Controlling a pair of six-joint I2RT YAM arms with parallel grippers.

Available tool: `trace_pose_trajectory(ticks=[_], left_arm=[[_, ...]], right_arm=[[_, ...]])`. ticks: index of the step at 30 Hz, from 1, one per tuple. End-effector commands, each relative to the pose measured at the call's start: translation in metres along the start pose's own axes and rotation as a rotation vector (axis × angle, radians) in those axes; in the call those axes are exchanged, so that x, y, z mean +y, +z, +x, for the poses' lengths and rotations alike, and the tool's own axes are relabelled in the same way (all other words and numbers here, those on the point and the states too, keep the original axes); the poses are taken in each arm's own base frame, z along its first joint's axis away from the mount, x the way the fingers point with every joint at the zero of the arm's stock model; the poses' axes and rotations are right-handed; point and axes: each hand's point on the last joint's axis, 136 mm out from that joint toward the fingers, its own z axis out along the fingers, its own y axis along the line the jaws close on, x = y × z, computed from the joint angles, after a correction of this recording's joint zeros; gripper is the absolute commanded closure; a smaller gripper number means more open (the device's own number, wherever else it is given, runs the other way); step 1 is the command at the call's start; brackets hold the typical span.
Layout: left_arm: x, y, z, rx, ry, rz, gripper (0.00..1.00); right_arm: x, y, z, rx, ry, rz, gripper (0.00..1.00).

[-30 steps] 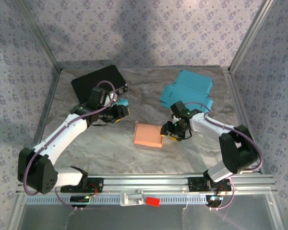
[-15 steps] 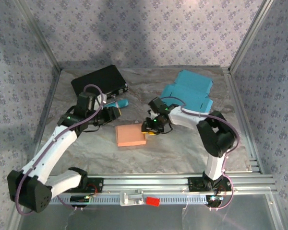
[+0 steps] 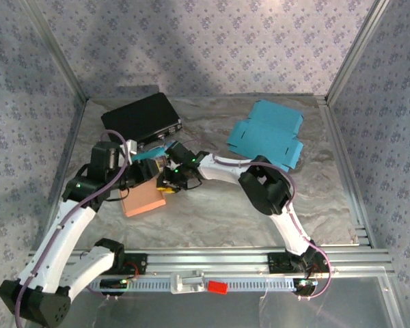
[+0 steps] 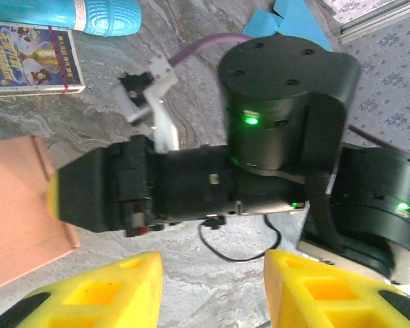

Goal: Fold the paper box

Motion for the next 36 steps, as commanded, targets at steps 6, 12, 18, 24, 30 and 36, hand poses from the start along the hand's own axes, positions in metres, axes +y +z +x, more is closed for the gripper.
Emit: trace_pose_trajectory(ticks=[6, 12, 18, 24, 30, 36], left_arm=[[-0.009, 0.0, -0.005, -0.068, -0.05, 0.119, 0.14], [-0.013, 0.037, -0.033, -0.108, -0.224, 0.228, 0.15], [-0.035, 0.105, -0.034, 0.083, -0.188, 0.137, 0.3], [-0.068, 0.19, -0.024, 0.161, -0.317, 0.186, 0.39], [-0.08, 0.223, -0.017, 0.152, -0.325, 0.144, 0.41], [-0.038, 0.224, -0.005, 0.101, -0.439, 0.048, 0.37]], right_arm=[[0.035, -0.004, -0.01, -0.072, 0.023, -0.055, 0.66], [-0.021, -0.136, -0.056, -0.332, 0.031, 0.074, 0.6], [-0.146, -0.25, -0.115, -0.491, 0.291, 0.197, 0.59], [-0.247, -0.305, -0.172, -0.56, 0.52, 0.265, 0.59], [-0.299, -0.287, -0.181, -0.401, 0.612, 0.343, 0.59], [-0.264, -0.214, -0.129, -0.19, 0.54, 0.352, 0.61]])
